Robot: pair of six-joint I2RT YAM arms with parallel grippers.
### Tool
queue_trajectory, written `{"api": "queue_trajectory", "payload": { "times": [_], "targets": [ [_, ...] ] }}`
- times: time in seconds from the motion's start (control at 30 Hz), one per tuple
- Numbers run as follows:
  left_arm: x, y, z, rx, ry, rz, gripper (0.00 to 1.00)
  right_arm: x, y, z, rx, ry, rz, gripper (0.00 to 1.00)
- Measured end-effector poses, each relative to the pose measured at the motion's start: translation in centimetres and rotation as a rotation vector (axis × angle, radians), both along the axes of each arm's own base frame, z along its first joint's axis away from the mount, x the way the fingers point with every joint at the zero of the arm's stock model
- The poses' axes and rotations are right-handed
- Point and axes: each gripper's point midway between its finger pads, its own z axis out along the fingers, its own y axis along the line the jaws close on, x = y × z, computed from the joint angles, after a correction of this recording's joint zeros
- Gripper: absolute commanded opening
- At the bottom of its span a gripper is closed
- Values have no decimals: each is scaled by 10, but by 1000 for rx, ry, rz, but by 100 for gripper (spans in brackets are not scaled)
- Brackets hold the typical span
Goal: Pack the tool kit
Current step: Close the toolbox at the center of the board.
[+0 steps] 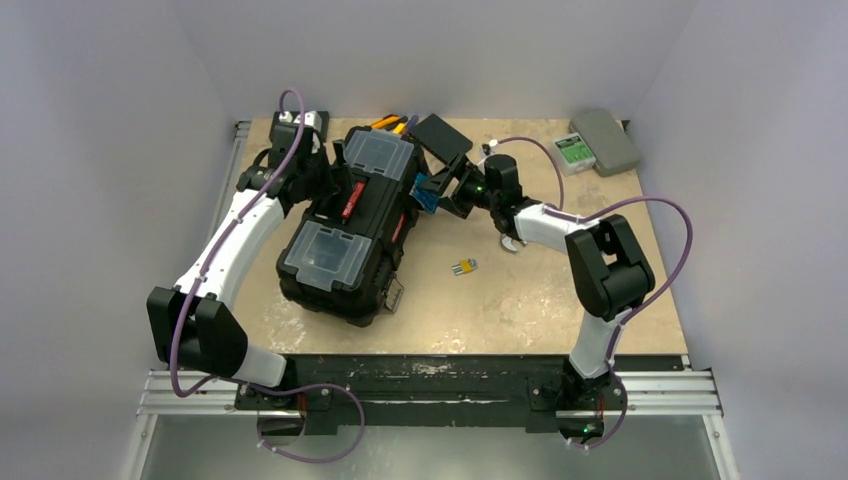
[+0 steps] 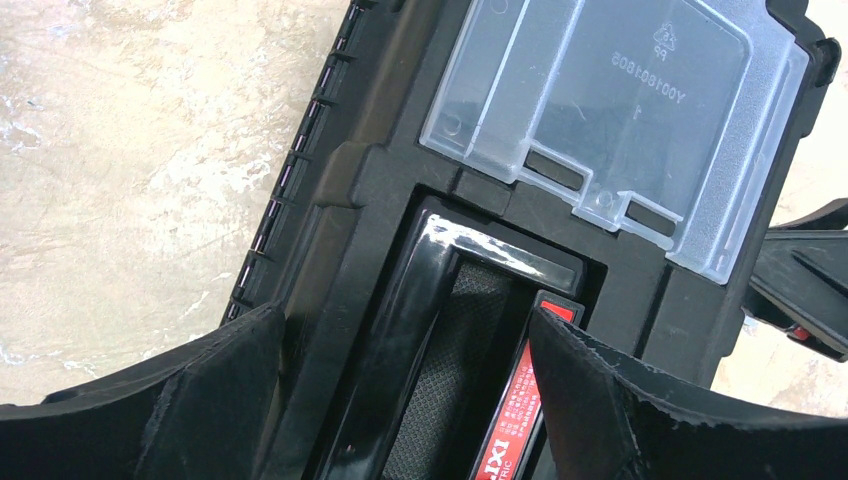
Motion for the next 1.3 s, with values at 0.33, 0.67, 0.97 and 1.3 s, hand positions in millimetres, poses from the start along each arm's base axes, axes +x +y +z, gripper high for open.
{"api": "queue_trajectory", "payload": {
  "times": [0.33, 0.67, 0.97, 1.3],
  "targets": [
    [0, 0, 0, 0, 0, 0, 86, -2, -12, -24, -100, 33, -34, 78],
    [0, 0, 0, 0, 0, 0, 86, -2, -11, -22, -94, 25, -33, 76],
    [0, 0, 0, 0, 1, -1, 86, 4, -7, -20, -53, 13, -26, 64],
    [-1, 0, 2, 3, 13, -4, 88, 6, -6, -19, -20, 14, -18, 65]
  ]
}}
